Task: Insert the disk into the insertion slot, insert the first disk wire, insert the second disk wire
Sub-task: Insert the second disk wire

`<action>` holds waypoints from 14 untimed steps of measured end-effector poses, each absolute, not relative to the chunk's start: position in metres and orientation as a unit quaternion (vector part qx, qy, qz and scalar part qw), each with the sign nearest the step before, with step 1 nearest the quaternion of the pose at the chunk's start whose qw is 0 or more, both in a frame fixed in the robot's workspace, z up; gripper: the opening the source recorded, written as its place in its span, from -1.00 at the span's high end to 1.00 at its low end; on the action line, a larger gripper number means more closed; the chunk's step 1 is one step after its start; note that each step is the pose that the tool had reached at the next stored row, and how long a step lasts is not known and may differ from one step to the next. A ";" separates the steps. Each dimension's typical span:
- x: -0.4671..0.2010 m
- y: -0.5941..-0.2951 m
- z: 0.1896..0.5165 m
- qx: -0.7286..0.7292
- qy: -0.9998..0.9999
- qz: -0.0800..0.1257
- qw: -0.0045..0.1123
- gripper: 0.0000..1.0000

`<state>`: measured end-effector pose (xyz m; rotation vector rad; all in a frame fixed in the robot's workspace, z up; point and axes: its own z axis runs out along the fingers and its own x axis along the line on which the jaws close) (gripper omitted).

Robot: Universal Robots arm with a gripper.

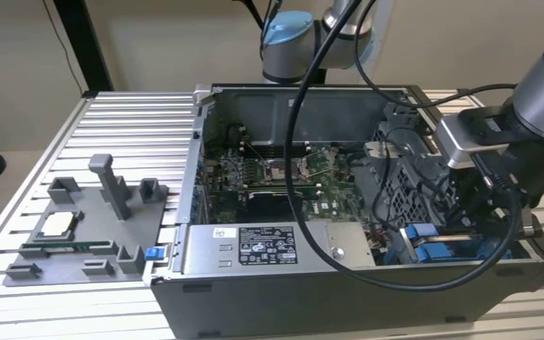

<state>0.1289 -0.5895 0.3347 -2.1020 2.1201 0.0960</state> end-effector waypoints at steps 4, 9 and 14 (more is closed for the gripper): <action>0.129 -0.589 0.330 -0.699 0.710 0.032 0.077 1.00; 0.129 -0.589 0.341 -0.699 0.710 0.033 0.077 -1.00; 0.129 -0.589 0.364 -0.699 0.710 0.033 0.077 -1.00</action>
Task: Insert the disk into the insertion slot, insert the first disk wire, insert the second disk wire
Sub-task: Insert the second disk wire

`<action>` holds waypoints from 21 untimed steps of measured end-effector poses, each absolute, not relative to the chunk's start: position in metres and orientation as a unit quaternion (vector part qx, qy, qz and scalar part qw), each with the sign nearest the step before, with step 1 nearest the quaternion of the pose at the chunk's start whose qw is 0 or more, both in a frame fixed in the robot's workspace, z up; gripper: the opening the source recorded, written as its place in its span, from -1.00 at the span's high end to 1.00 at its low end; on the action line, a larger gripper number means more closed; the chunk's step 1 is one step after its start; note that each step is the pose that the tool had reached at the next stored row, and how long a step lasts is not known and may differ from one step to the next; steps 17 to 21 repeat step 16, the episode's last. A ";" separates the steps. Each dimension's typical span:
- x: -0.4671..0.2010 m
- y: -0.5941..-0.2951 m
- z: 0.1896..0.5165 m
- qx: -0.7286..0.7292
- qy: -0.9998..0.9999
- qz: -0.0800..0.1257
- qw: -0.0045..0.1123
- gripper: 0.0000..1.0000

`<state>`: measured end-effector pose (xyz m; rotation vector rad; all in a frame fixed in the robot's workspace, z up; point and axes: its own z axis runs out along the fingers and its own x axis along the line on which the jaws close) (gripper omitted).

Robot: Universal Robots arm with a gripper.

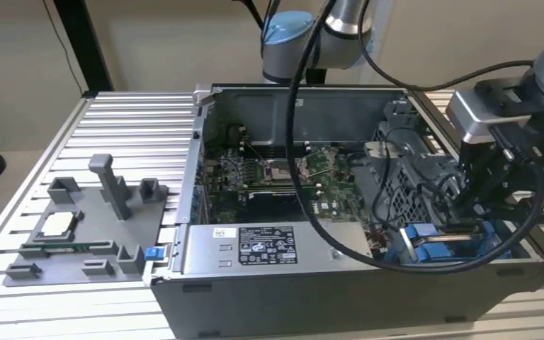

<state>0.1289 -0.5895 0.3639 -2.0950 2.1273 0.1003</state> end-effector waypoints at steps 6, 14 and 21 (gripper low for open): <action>0.129 -0.589 0.391 -0.699 0.710 0.034 0.077 -1.00; 0.129 -0.589 0.395 -0.699 0.710 0.034 0.076 -1.00; 0.129 -0.589 0.395 -0.699 0.710 0.034 0.076 -1.00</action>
